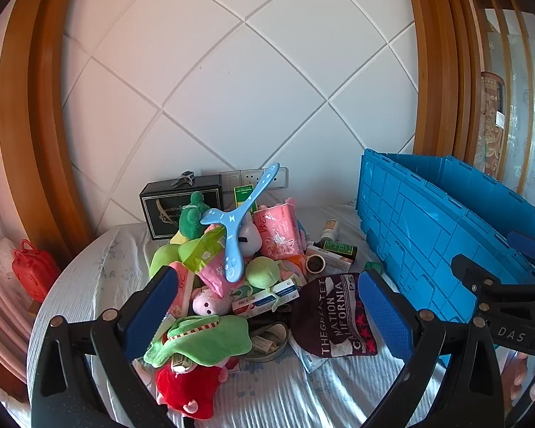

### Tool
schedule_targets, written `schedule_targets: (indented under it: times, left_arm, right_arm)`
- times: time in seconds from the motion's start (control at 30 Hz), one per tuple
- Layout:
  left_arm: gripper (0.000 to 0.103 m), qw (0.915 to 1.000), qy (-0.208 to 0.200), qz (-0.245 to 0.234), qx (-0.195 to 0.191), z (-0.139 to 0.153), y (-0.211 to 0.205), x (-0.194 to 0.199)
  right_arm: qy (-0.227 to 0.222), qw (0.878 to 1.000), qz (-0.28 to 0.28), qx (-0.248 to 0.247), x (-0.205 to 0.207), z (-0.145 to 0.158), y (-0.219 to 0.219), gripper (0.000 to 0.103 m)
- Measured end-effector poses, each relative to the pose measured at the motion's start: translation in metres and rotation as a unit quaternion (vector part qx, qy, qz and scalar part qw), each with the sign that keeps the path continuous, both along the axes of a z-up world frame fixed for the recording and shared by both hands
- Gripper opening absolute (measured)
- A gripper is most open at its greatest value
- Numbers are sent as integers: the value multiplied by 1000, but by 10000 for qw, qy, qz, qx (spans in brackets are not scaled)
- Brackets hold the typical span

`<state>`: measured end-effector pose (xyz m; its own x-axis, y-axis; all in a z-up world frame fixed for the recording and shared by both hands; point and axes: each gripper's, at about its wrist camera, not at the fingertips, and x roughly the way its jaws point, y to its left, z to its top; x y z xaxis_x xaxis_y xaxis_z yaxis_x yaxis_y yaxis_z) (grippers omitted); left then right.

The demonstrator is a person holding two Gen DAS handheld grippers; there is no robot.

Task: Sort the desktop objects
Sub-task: 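Reach the left tool toward the white jar beside the pile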

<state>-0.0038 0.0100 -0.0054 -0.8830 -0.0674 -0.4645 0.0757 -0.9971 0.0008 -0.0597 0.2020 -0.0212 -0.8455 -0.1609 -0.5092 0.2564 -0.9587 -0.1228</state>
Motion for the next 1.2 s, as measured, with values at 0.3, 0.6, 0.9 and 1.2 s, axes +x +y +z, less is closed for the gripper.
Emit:
schedule_targets:
  times: [0.3,0.6,0.9,1.2]
  left_arm:
    - [102,9984,-484,282,-10,-47,-35,-13]
    - [102,9883,-1248,864,146,-120,-90,-12]
    - [102,9693,-1569,1879,239,-152,-164,4]
    - [95,9377,-2100,2711,553,-203,-232,16]
  right_arm:
    - [-126,9995,302,-16,-10,-10,-6,103]
    - [-796,9945,674,-1,-41,-51,-20,103]
    - [-1581,9810,1104,239,-77,-108,-55,103]
    - [-2022,9681,1444,333,-113,-146,-94,103]
